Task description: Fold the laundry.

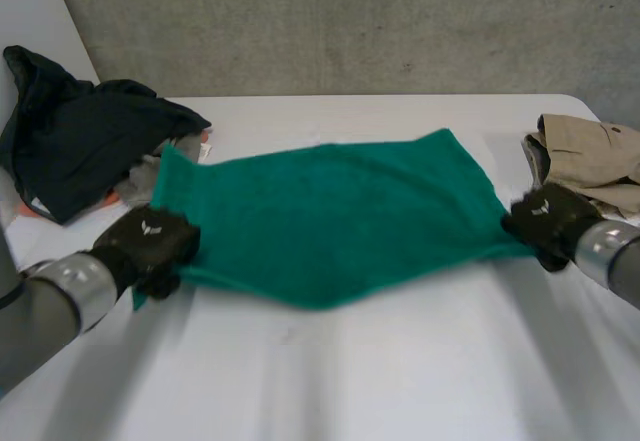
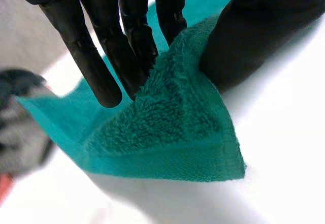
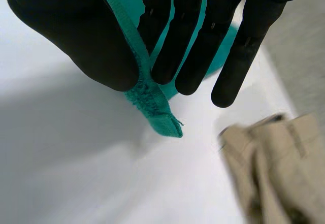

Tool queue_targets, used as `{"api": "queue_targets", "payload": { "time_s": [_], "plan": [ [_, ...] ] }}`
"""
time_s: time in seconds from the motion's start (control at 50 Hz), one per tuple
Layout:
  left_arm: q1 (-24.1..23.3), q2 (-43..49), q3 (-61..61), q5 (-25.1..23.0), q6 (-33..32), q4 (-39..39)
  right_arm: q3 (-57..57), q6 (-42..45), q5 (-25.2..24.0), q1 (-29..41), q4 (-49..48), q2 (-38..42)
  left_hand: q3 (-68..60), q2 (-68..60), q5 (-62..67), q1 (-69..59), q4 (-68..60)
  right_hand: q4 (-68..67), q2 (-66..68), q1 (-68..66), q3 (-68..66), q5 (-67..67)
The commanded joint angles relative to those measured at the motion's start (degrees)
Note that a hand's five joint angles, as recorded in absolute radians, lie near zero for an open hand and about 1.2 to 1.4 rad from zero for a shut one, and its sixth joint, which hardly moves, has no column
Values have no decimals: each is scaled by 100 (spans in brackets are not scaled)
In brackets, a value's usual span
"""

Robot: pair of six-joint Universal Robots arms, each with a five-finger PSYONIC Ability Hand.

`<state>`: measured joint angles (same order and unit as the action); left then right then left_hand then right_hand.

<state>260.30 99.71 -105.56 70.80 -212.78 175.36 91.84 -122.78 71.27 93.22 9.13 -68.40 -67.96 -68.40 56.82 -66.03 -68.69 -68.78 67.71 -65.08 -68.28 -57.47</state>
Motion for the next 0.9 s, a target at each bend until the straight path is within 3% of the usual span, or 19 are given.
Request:
{"api": "queue_targets", "payload": {
  "time_s": [0.02, 0.08, 0.16, 0.32, 0.42, 0.6, 0.64, 0.76, 0.8, 0.9],
  "plan": [
    [425, -575, -421, -286, -1167, -2619, 457, 1729, -52, -690, 2530, -621, -1204, -1160, 1318, -1397, -1131, -1122, 1229, -1492, -1172, -1253],
    [592, -576, -457, -541, -1730, -3122, 510, 2109, -219, -744, 2516, -692, -1204, -1160, 1318, -1397, -1131, -1122, 1229, -1492, -1172, -1253],
    [540, -401, -185, -603, -1986, -2710, 335, 1714, -193, -621, 1822, -420, -1204, -1160, 1318, -1397, -1131, -1122, 1229, -1492, -1172, -1253],
    [434, 593, 887, 179, -1293, -1523, -421, 537, 211, -15, 644, 204, -1204, -1160, 1318, -1397, -1131, -1122, 1229, -1492, -1172, -1253],
    [312, 935, 1388, 66, -932, -1146, -763, 150, 185, 205, -15, 485, -1204, -1160, 1318, -1397, -1131, -1122, 1229, -1492, -1172, -1253],
    [-58, 1762, 4585, 197, -730, 822, -3478, -737, 712, 759, -2221, 1128, -1204, -1160, 1318, -1397, -1131, -1122, 1229, -1492, -1172, -1253],
    [-75, 1754, 5296, 372, -389, 1392, -3943, -1263, 826, 803, -2790, 1040, -1204, -1160, 1318, -1397, -1131, -1122, 1229, -1492, -1172, -1253],
    [-32, 1648, 5898, 706, 1000, 2520, -4043, -2565, 862, 742, -4172, 565, -1204, -1160, 1318, -1397, -1131, -1122, 1229, -1492, -1172, -1253],
    [30, 1639, 5880, 698, 1360, 2495, -3973, -2881, 844, 654, -4297, 530, -1204, -1160, 1318, -1397, -1131, -1122, 1229, -1492, -1172, -1253],
    [48, 1665, 5538, 602, 1485, 2038, -3841, -2910, 757, 636, -3998, 530, -1204, -1160, 1318, -1397, -1131, -1122, 1229, -1492, -1172, -1253]
  ]
}}
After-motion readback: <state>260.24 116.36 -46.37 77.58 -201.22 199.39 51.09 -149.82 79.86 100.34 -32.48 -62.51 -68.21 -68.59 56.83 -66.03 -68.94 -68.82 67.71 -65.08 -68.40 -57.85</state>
